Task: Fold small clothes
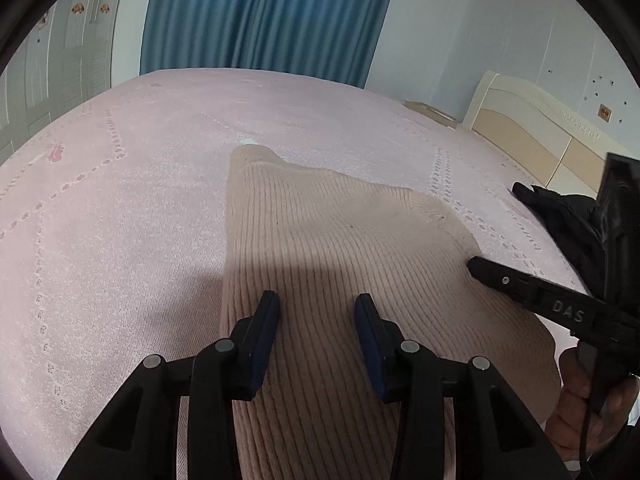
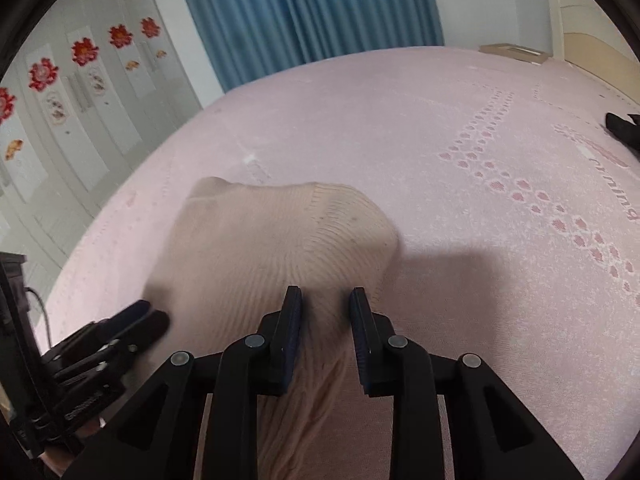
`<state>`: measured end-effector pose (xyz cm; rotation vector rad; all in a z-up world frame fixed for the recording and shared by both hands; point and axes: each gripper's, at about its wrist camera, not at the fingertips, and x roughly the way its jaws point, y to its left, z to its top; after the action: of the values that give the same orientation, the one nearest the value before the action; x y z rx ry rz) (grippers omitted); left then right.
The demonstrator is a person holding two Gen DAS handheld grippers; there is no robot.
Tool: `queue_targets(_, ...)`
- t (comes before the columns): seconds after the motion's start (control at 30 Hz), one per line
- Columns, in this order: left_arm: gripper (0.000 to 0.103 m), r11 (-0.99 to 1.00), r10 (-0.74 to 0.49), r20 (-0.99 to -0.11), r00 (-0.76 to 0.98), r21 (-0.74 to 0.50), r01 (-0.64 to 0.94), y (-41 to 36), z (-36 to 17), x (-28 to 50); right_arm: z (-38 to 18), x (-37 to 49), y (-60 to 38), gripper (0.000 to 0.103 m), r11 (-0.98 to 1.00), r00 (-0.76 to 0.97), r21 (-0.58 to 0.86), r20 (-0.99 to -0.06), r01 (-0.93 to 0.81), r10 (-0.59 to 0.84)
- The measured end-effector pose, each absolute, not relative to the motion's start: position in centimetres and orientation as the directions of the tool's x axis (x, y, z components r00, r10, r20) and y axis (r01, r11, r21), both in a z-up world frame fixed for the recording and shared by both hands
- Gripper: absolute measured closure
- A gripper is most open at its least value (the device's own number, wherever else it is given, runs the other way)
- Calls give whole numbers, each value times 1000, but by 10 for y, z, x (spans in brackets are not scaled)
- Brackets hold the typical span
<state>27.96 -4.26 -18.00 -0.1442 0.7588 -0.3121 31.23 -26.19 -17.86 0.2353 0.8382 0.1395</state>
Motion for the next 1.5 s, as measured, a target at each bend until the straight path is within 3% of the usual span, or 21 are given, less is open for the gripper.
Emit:
queue_targets(0.3, 64, 930, -367, -647, 668, -279, 241, -36, -179, 285, -184, 317, -268, 74, 957, 648, 290, -730, 2, 219)
queue_targets(0.47, 67, 869, -475, -601, 643, -436, 234, -14, -171, 292, -161, 302, -274, 73, 936, 732, 350, -626, -46, 270)
queue_targets(0.57, 72, 878, -462, -613, 641, -419, 233, -14, -168, 299, -154, 297, -269, 73, 929, 744, 360, -596, -89, 302)
queue_targets(0.87, 72, 894, -447, -693, 565, -361, 265, -25, -168, 344, -175, 314, -251, 73, 954, 673, 287, -689, -91, 271)
queue_targets(1.03, 76, 915, -404, -745, 530, -342, 216, -25, -177, 391, -176, 314, -254, 73, 948, 671, 304, -684, -92, 285)
queue_targets(1.17, 77, 898, -429, -725, 539, -409, 165, -16, -189, 408, -177, 314, -256, 73, 945, 669, 313, -684, -94, 293)
queue_targets(1.5, 75, 878, -423, -682, 597, -471, 84, 6, -190, 343, -170, 305, -262, 72, 928, 663, 353, -667, -120, 340)
